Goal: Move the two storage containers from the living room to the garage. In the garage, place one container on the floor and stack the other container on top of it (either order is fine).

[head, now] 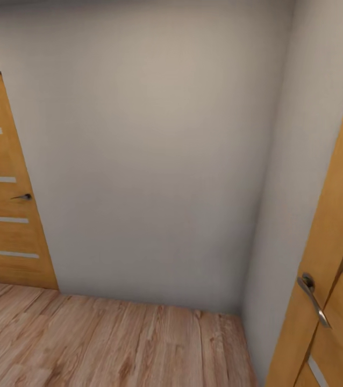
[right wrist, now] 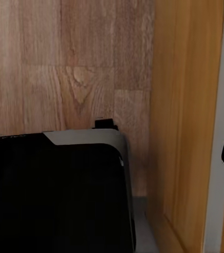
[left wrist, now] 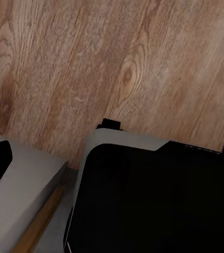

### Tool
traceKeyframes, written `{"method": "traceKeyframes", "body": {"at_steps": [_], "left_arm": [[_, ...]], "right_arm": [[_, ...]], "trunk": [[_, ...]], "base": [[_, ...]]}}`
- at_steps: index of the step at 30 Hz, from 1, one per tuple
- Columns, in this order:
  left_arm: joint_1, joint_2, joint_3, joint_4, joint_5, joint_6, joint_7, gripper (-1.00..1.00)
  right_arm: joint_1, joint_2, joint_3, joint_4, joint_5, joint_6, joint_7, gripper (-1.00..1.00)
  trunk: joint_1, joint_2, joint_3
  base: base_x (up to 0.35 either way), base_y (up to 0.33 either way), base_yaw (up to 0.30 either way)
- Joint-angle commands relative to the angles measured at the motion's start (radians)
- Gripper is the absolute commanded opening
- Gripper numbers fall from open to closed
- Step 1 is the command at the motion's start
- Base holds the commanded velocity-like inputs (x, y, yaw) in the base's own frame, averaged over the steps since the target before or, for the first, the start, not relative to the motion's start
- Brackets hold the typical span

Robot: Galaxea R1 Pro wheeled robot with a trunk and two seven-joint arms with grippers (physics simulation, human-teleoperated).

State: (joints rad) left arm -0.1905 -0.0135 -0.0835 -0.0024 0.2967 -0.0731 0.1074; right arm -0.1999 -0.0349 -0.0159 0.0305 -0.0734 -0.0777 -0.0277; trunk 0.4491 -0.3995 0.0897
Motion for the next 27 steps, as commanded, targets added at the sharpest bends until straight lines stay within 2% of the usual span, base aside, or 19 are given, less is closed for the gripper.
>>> {"method": "traceKeyframes", "body": {"at_steps": [1, 27], "left_arm": [[0.000, 0.000, -0.009, 0.001, 0.009, -0.003, 0.003, 1.00], [0.000, 0.000, -0.009, 0.001, 0.009, -0.004, 0.003, 1.00]], "right_arm": [[-0.001, 0.000, -0.001, 0.003, -0.008, -0.007, 0.000, 1.00], [-0.001, 0.003, 0.001, 0.003, -0.006, -0.007, 0.002, 1.00]], "trunk": [[0.001, -0.001, 0.000], [0.001, -0.001, 0.000]], "base": [[0.320, 0.000, 0.000], [0.320, 0.000, 0.001]]}}
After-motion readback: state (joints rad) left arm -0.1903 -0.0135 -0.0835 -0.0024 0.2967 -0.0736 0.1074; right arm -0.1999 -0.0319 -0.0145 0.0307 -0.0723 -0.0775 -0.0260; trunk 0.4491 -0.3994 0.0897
